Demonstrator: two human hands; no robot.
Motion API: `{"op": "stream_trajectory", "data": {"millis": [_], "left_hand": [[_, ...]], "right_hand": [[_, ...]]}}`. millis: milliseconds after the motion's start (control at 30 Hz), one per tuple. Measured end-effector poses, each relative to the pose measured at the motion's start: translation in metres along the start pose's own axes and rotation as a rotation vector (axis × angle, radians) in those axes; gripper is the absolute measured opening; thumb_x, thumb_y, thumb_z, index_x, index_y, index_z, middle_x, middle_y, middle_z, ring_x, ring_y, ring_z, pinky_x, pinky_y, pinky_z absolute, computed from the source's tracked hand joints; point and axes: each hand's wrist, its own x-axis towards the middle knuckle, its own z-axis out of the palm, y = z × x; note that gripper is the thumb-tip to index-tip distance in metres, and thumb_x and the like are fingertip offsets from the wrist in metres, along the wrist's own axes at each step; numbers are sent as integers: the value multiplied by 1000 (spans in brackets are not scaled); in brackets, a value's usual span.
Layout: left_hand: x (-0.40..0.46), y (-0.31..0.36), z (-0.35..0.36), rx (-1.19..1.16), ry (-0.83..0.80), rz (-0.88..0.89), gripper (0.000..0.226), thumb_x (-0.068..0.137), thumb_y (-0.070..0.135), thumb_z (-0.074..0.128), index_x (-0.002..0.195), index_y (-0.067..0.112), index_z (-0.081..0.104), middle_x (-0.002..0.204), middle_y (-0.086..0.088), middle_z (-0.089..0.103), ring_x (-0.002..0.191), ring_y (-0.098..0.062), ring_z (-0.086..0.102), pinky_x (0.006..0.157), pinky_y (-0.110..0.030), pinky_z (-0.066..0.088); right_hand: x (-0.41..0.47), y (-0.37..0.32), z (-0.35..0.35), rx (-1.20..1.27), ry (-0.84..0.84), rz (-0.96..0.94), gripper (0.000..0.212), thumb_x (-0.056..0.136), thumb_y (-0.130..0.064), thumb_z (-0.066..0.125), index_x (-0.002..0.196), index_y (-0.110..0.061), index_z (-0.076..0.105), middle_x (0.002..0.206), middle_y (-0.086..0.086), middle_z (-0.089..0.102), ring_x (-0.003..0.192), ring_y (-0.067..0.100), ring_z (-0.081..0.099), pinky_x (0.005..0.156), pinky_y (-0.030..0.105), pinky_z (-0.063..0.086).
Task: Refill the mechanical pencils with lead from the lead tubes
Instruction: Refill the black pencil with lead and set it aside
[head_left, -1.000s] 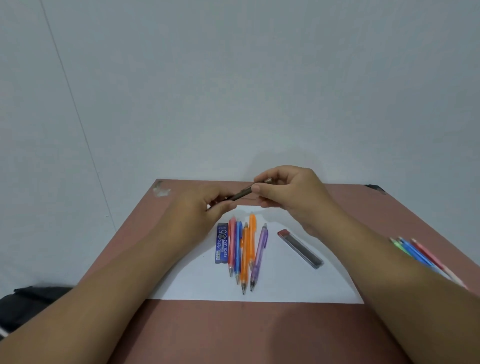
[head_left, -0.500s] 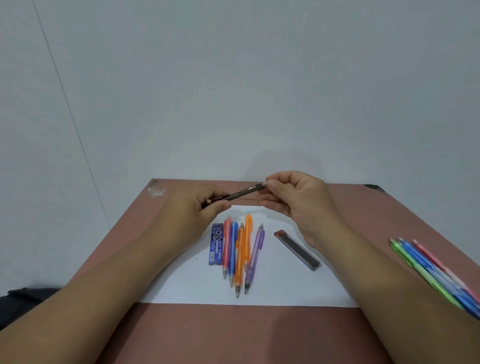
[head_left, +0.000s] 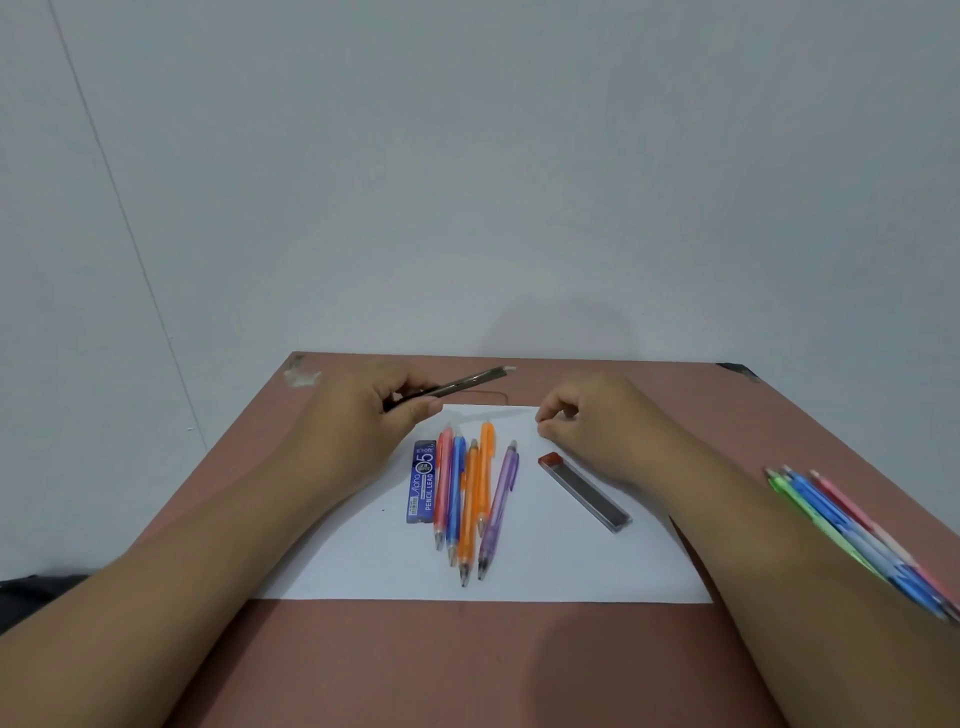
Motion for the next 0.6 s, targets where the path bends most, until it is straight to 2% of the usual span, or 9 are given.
{"op": "stream_trajectory", "data": {"millis": [167,300,400,500,600], "left_hand": [[0,-2,1,-20,-37,-44,3,94,33,69,96,34,71,83,11,70,83,-7,60,71,-33,53],[0,-1,1,-44,-45,-76,4,93,33,69,96,33,72,85,12,70,84,-7,62,73,-34,54],[0,-1,2,-34,-60,-80,5,93,34,69,97,33,71,87,14,71,86,-3,61,73,-32,55],[-1,1,1,-34,-64,-71,6,93,34,69,98,33,71,88,15,71,87,-1,60,71,-28,54],[0,1,1,-34,-68,-56,4,93,34,69,96,37,69,88,16,70,88,1,60,70,-24,52]], "right_hand": [[0,2,2,69,-13,47,9,92,-25,68,90,-26,77,96,-17,66,86,2,59,72,19,46],[-1,2,1,131,-8,71,4,87,-28,74,90,-28,77,93,-18,64,86,2,59,67,18,43],[-3,2,1,167,7,86,15,85,-33,74,100,-33,76,97,-22,61,91,-2,58,68,15,41],[-6,-1,2,291,73,61,11,87,-32,74,98,-35,74,99,-22,67,92,-3,63,69,16,46],[-8,-8,-2,357,131,-39,11,89,-35,76,99,-36,73,104,-23,66,99,-7,58,73,14,42]]}}
